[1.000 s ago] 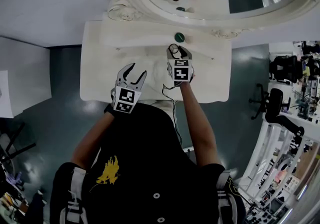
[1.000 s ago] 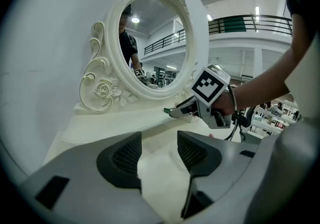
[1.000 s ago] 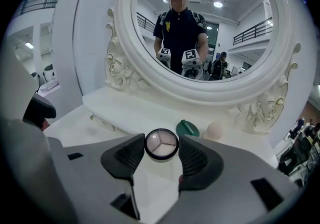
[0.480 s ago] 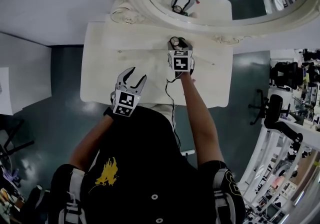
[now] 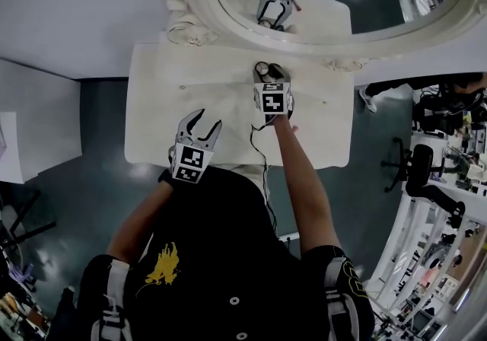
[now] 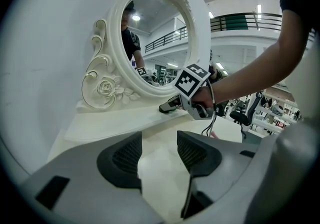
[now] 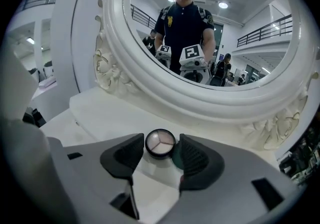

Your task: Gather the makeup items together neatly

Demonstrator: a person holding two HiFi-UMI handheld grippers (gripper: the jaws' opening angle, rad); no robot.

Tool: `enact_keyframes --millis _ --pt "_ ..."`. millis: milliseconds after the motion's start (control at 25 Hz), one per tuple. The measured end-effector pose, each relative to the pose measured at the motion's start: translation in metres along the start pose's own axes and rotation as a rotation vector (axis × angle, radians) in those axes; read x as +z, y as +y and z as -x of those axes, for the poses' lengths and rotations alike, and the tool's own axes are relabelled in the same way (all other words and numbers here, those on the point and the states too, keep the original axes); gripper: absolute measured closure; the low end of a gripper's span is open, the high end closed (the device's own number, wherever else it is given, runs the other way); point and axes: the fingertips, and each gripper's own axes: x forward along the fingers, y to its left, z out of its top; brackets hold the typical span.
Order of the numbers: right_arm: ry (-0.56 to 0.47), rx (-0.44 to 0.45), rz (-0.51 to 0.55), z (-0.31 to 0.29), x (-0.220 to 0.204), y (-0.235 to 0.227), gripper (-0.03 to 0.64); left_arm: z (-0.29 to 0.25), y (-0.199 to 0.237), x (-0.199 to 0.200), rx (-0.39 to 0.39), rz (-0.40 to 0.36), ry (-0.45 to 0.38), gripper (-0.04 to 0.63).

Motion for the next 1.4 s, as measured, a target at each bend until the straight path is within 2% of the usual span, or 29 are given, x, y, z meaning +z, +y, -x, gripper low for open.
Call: enact_keyframes --millis 200,400,800,1040,1400 --pt "-0.031 -0.023 -0.037 0.021 -0.012 -0.004 0.379 -0.001 -0.003 0.005 -0.01 -0.03 0.005 0.365" --pt "-0.021 -0.052 -0.101 0.051 -0.051 -0.009 0.382 0.0 -0.005 0.005 -0.016 -0.026 0.001 0.365" --pt "0.087 -0.184 -0.246 0.087 -0.15 -0.049 0.383 0.003 -0.013 0.002 -0.029 -0.035 0.004 0.365" --pt "0.206 -0.265 -0.294 0.098 -0.224 -0.066 0.391 0.0 -0.021 -0.001 -0.044 -0.056 0.011 0.365" --pt "0.311 -0.304 -0.373 0.104 -0.276 -0.072 0.404 0.003 -0.022 0.0 -0.036 -0.059 0.009 0.37"
